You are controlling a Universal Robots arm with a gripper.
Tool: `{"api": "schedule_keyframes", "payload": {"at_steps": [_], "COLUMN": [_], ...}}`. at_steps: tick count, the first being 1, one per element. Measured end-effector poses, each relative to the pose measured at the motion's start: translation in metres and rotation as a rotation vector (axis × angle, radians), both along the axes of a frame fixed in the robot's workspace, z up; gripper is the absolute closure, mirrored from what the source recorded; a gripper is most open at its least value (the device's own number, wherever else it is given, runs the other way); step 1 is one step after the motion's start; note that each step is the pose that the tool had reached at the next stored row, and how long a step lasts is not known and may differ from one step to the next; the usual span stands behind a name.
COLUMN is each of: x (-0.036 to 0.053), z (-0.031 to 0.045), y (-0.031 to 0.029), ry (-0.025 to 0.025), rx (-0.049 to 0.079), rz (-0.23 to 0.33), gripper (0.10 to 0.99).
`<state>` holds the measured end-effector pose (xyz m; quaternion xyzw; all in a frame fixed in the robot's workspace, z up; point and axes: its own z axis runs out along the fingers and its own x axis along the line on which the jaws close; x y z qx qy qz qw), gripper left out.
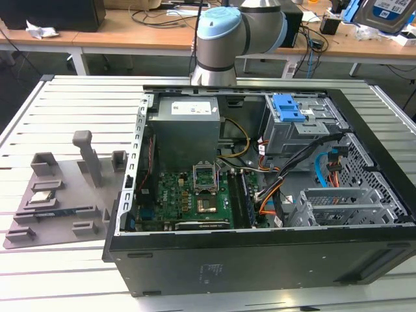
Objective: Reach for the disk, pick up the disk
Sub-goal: 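Pick up the disk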
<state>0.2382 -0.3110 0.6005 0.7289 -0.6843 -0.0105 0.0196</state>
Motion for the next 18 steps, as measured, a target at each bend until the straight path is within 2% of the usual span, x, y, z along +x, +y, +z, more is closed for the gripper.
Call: {"api": "schedule_keyframes", "payload": {"at_steps": [2, 5, 9, 12, 16, 18], "x": [-0.0018, -0.0043, -0.0076, -0.0093, -0.0127, -0.0138], "z": [0.0000, 0.0000, -0.0003, -0.0005, -0.0013, -0.0018], "y": [-0.0028, -0.0103, -0.0260, -0.0348, -0.0543, -0.0609], "ry": [-0.0001, -0.0001, -0.0001, 0.0000, -0.0001, -0.0001], "rx": [0.000, 0.000, 0.000, 0.000, 0.000, 0.000], "rz": [0.000, 0.000, 0.000, 0.000, 0.000, 0.000], "gripper": [0.722, 0.722, 0.722, 0.722, 0.722, 0.722]}}
